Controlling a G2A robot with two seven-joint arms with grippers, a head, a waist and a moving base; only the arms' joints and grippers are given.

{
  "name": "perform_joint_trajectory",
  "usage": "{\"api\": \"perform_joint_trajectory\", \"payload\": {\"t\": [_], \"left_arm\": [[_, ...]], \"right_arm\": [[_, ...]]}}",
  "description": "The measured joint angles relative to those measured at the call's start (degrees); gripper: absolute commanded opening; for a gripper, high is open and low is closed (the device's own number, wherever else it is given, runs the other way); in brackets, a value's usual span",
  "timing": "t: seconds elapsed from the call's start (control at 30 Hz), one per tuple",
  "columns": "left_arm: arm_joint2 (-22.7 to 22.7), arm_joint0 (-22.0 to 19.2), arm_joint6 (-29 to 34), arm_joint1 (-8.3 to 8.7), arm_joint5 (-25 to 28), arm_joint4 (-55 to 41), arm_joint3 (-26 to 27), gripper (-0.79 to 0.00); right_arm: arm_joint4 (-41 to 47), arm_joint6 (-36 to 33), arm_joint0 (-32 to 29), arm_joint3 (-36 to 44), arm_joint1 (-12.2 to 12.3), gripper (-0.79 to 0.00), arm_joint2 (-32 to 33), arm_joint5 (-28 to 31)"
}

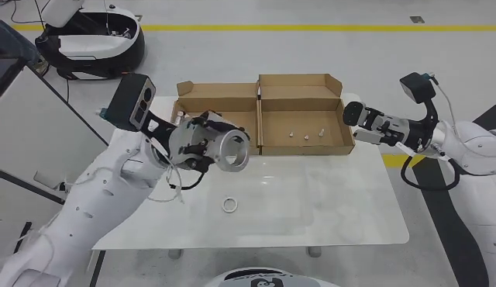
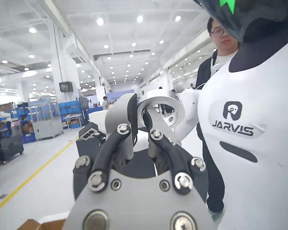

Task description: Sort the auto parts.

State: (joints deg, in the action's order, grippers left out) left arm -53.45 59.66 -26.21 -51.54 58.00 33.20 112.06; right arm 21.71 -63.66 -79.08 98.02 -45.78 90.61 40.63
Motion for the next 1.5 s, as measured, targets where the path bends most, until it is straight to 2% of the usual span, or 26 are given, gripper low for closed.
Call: {"api": "perform_joint_trajectory", "payload": {"t": [0.13, 0.27, 1.03, 1.27, 1.5], "left_arm": [[1.43, -0.51, -9.42, 1.05, 0.0, 6.9, 0.24, -0.785], [1.37, -0.49, -7.89, 1.01, 0.0, 5.58, 0.21, -0.785], [1.37, -0.44, -7.84, 1.0, -0.06, 5.53, 0.27, -0.785], [0.92, 1.5, -10.89, -0.05, 0.02, -1.25, 3.09, -0.785], [1.14, 1.32, -9.98, -0.8, 0.0, -0.68, 2.49, -0.785]], "right_arm": [[0.0, 0.0, 0.0, 0.0, 0.0, 0.0, 0.0, 0.0], [0.0, 0.0, 0.0, 0.0, 0.0, 0.0, 0.0, 0.0], [0.0, 0.0, 0.0, 0.0, 0.0, 0.0, 0.0, 0.0], [0.0, 0.0, 0.0, 0.0, 0.0, 0.0, 0.0, 0.0], [0.0, 0.0, 0.0, 0.0, 0.0, 0.0, 0.0, 0.0]]}}
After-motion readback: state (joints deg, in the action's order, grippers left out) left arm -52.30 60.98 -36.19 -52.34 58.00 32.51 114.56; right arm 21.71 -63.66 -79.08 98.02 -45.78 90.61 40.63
